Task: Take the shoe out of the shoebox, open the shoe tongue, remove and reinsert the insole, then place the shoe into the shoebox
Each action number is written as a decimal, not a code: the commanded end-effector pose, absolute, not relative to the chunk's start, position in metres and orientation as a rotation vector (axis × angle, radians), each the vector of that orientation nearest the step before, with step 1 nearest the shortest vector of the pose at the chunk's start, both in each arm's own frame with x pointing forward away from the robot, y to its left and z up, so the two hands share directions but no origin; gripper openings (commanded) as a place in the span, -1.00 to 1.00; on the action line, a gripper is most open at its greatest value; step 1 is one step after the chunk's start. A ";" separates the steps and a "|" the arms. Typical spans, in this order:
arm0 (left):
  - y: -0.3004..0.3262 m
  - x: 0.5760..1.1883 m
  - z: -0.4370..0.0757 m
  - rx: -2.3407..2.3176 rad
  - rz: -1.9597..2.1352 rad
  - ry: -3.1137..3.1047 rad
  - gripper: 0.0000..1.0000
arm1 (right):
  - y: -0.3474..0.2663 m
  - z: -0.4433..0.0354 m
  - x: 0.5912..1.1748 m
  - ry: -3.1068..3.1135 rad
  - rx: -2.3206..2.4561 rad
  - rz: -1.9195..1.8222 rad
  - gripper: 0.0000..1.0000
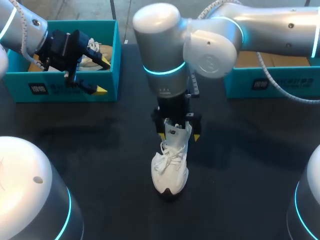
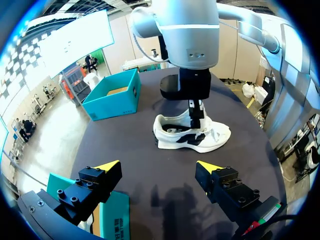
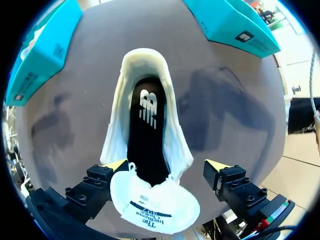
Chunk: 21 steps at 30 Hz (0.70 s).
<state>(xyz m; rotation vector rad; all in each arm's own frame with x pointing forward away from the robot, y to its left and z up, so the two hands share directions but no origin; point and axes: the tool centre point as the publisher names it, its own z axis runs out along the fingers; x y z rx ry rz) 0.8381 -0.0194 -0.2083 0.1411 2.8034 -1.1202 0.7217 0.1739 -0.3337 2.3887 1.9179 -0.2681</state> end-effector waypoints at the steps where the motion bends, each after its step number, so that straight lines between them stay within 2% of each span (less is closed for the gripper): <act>1: -0.019 0.838 -0.208 0.142 -1.116 2.805 1.00 | 0.179 -0.329 0.710 1.788 2.453 -0.221 1.00; 12: -0.019 0.838 -0.208 0.142 -1.116 2.805 1.00 | 0.184 -0.300 0.687 1.788 2.447 -0.184 1.00; 19: -0.019 0.838 -0.208 0.142 -1.116 2.805 1.00 | 0.196 -0.302 0.671 1.822 2.467 -0.178 1.00; 21: -0.019 0.838 -0.208 0.142 -1.116 2.805 1.00 | 0.199 -0.304 0.668 1.819 2.481 -0.168 0.55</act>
